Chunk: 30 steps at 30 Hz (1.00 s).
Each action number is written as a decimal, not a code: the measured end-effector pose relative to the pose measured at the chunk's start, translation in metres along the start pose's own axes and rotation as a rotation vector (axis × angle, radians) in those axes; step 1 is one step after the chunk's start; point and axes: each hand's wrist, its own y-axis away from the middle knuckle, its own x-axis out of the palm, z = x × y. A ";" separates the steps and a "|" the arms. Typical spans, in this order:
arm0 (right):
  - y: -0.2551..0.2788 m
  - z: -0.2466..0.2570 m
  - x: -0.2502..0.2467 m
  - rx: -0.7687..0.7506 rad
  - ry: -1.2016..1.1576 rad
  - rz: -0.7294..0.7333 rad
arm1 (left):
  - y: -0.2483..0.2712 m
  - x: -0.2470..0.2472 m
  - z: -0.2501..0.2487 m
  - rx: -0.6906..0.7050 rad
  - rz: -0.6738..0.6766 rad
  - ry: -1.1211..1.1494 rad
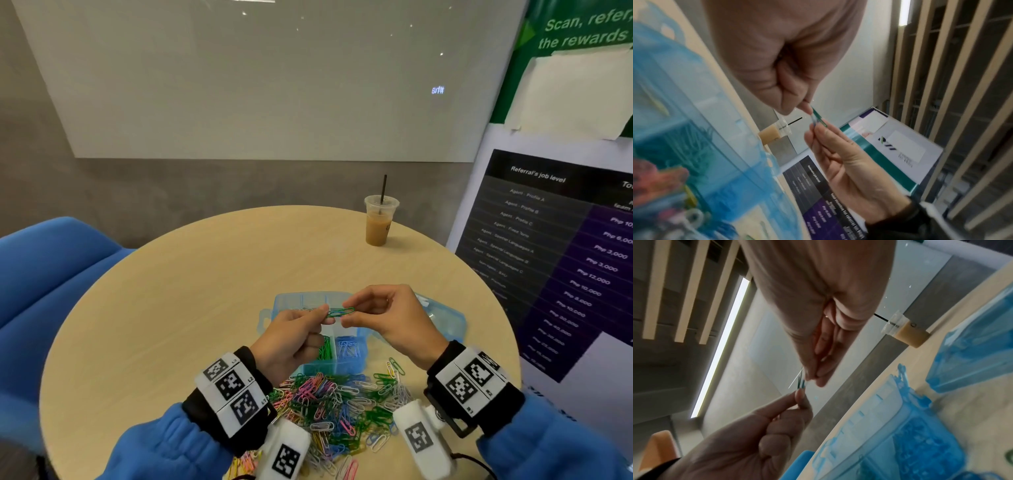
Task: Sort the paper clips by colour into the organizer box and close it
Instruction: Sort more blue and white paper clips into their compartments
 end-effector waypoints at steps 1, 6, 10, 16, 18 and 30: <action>0.000 0.000 -0.001 0.009 0.024 0.004 | 0.000 -0.001 0.000 0.018 -0.021 -0.024; -0.005 -0.013 -0.011 0.062 0.269 -0.012 | 0.001 -0.014 -0.007 0.162 -0.140 -0.253; -0.007 -0.020 -0.010 0.104 0.429 -0.010 | -0.004 -0.023 -0.008 0.204 -0.226 -0.527; -0.002 -0.012 -0.011 0.088 0.531 0.063 | -0.006 -0.023 -0.010 0.197 -0.236 -0.562; -0.002 -0.012 -0.018 0.092 0.608 0.073 | -0.002 -0.022 -0.013 0.169 -0.192 -0.460; 0.018 -0.035 -0.046 0.407 0.968 0.363 | 0.030 -0.025 -0.005 -0.206 0.008 0.542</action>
